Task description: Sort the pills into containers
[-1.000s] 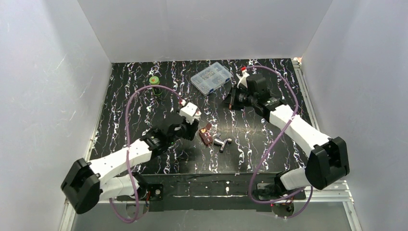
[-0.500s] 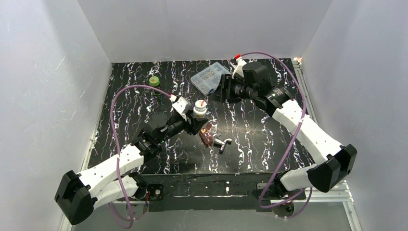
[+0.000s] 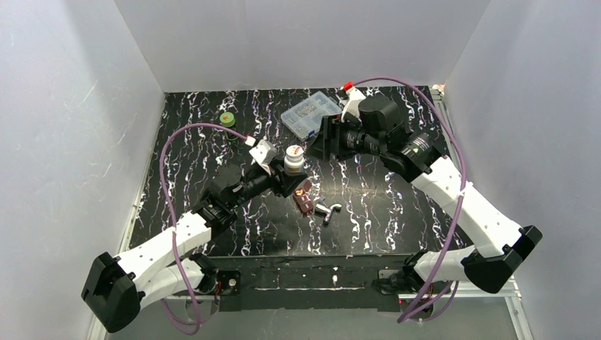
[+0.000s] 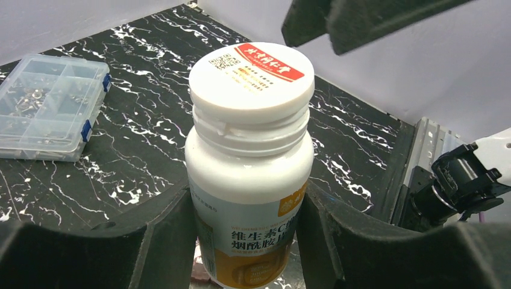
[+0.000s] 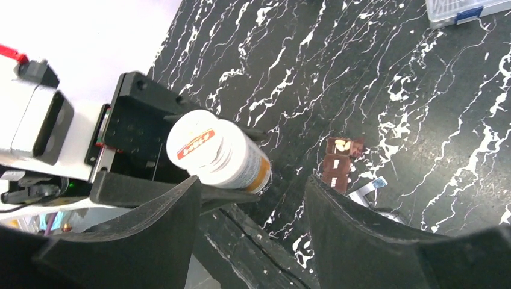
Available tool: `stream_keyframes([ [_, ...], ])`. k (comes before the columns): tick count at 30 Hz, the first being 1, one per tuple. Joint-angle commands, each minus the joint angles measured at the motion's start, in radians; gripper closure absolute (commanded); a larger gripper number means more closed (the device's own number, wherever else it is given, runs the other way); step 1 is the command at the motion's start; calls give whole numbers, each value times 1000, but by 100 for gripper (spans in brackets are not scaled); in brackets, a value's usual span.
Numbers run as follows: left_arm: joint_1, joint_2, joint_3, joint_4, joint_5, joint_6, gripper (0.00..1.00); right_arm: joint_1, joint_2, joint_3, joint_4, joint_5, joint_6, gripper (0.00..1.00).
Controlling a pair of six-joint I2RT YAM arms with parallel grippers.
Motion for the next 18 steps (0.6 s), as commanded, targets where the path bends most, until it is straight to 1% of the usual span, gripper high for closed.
stream_keyframes([
  [1, 9, -11, 22, 38, 43, -12, 100, 32, -34, 35, -6, 55, -18, 30],
  [6, 9, -18, 25, 26, 67, -12, 100, 46, -32, 82, -12, 80, -17, 29],
  [12, 9, -24, 34, 23, 104, -11, 100, 84, 55, 188, -17, 85, -18, 29],
  [18, 9, -34, 33, 42, 94, -19, 100, 118, 73, 173, -17, 85, -18, 29],
])
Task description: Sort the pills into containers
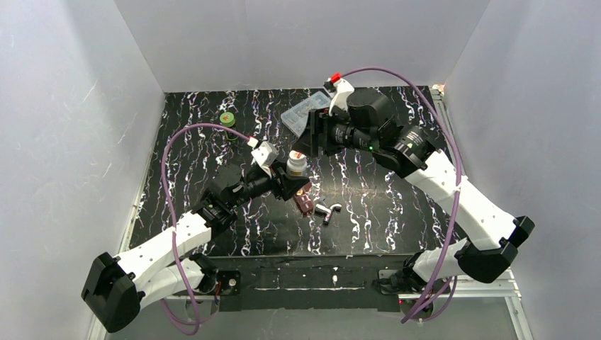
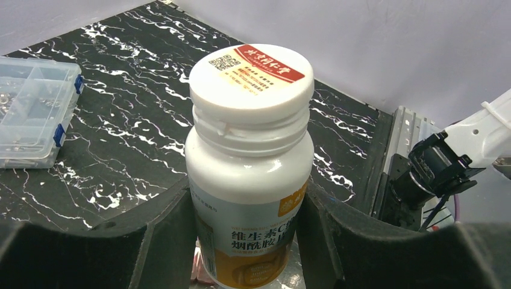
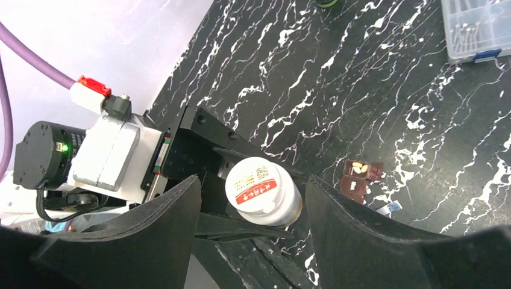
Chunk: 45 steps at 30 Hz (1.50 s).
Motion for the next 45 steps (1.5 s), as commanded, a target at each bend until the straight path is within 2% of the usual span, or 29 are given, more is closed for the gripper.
stream_keyframes([
  [1, 5, -36, 31, 45, 11, -9, 100, 18, 7, 3, 16, 11, -16, 29],
  [20, 5, -63, 34, 63, -3, -27, 100, 32, -36, -67, 16, 11, -16, 29],
  [30, 5, -91, 20, 145, -62, -58, 100, 41, -72, -147, 16, 11, -16, 29],
  [37, 5, -97, 56, 83, -29, -32, 100, 43, -73, -163, 16, 11, -16, 29],
  [45, 5, -131, 46, 22, -60, 22, 100, 30, -148, -157, 16, 11, -16, 29],
])
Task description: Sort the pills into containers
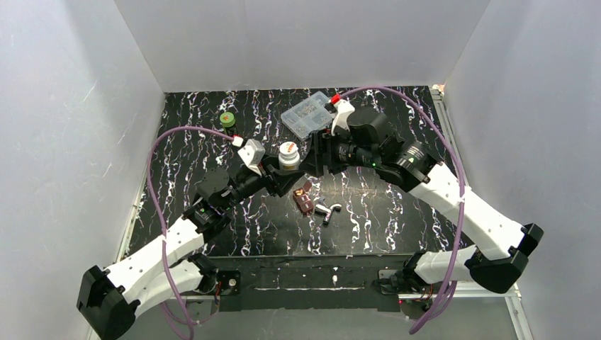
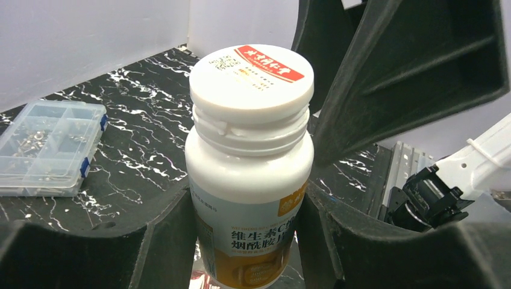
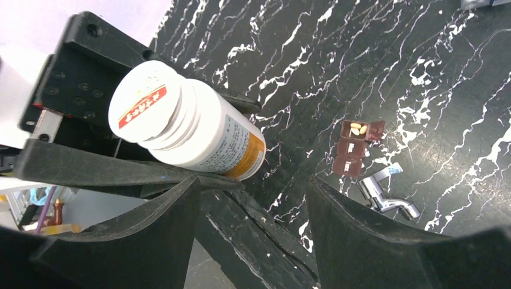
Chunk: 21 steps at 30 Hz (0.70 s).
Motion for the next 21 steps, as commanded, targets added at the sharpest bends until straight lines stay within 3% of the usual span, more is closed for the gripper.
stream_keyframes([
  [1, 0, -46, 40, -24, -13, 63, 100, -29, -75, 23, 22, 9, -16, 29],
  [9, -1, -64, 72, -84, 25, 143, 100, -225, -48, 14, 22, 9, -16, 29],
  [21, -1, 36, 138, -129, 71, 225, 100, -234, -93, -26, 22, 9, -16, 29],
])
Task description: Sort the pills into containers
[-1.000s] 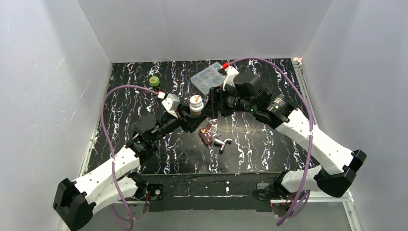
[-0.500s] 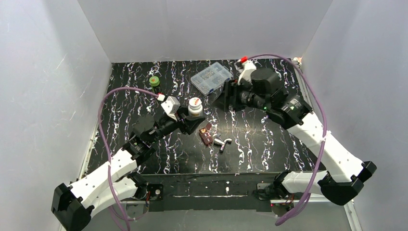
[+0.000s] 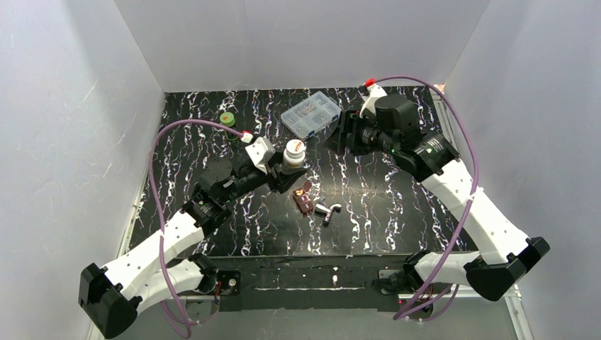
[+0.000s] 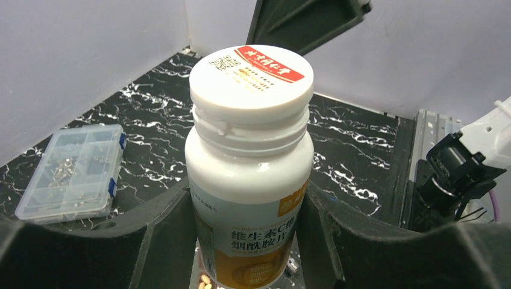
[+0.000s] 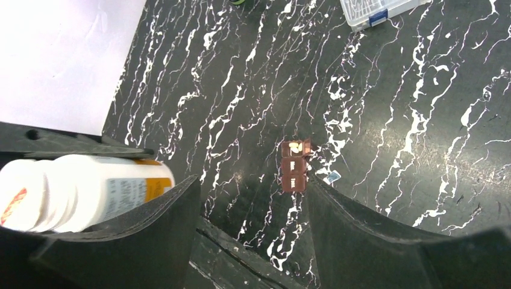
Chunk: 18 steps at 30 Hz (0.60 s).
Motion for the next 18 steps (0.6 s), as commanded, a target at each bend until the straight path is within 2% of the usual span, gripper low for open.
stream_keyframes([
  [1, -1, 10, 10, 11, 3, 36, 100, -2, -66, 7, 25, 1, -16, 29],
  [18, -1, 21, -24, 31, -6, -19, 100, 29, -1, 166, 25, 1, -16, 29],
])
